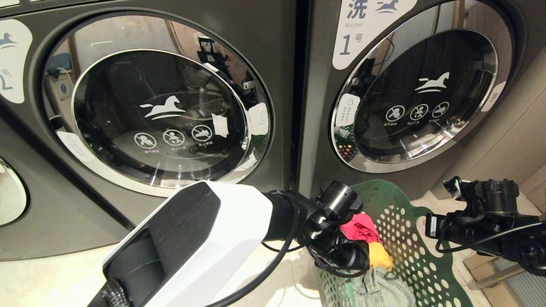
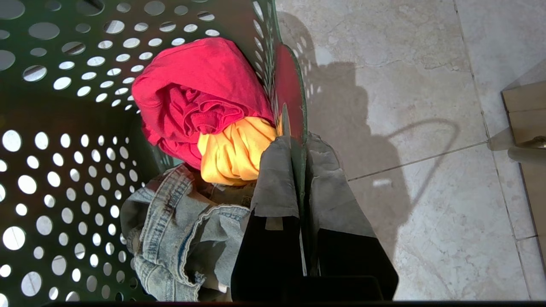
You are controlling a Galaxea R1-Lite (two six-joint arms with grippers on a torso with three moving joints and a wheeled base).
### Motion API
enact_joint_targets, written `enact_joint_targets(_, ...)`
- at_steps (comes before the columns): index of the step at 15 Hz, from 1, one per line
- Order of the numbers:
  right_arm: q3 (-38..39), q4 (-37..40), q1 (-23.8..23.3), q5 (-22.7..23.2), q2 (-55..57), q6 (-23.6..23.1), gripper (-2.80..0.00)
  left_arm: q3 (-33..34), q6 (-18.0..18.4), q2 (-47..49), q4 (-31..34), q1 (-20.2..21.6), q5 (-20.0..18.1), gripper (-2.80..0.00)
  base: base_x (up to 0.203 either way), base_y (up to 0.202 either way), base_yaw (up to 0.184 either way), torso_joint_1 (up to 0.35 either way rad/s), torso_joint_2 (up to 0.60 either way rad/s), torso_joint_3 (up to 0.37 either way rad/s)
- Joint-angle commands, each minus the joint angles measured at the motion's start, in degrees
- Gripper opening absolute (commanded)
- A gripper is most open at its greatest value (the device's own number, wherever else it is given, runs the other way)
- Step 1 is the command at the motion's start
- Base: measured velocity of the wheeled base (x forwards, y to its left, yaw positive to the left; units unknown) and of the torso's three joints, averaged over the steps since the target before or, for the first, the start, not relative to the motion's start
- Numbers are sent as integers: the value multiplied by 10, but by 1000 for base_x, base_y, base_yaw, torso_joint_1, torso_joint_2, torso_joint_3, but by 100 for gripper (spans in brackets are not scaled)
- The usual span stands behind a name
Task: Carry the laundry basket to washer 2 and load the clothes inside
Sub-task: Pick up the clothes basket and put it beside the washing machine
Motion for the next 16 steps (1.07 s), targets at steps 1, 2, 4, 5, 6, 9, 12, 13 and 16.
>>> enact_joint_targets(1, 0, -2, 0, 0, 0, 1, -280, 0, -2, 1, -1, 0, -1, -280, 0, 0, 0, -12, 30, 32)
enact_joint_targets(2, 0, -2, 0, 0, 0, 1, -280, 0, -3, 2, -6, 0, 0, -280, 0, 0, 0, 0, 0, 0)
enact_joint_targets(4, 4, -24, -6, 1, 3, 0, -280, 0, -3, 8, -21, 0, 4, -280, 0, 0, 0, 0, 0, 0)
enact_joint_targets(5, 6, -39, -8, 1, 7, -1, -280, 0, -3, 10, -30, 0, 11, -280, 0, 0, 0, 0, 0, 0)
enact_joint_targets(6, 8, -57, -11, -1, 19, 0, -280, 0, -3, 15, -40, -3, 20, -280, 0, 0, 0, 0, 0, 0)
enact_joint_targets(9, 13, -81, -19, -7, 50, 2, -280, 0, -2, 21, -45, -4, 25, -280, 0, 0, 0, 0, 0, 0)
enact_joint_targets(12, 5, -82, -23, -6, 70, 5, -280, 0, -3, 21, -45, -6, 25, -280, 0, 0, 0, 0, 0, 0)
enact_joint_targets(13, 4, -82, -23, -5, 72, 5, -280, 0, -3, 21, -45, -7, 25, -280, 0, 0, 0, 0, 0, 0)
enact_joint_targets(16, 2, -82, -23, -5, 76, 5, -280, 0, -2, 19, -46, -10, 28, -280, 0, 0, 0, 0, 0, 0)
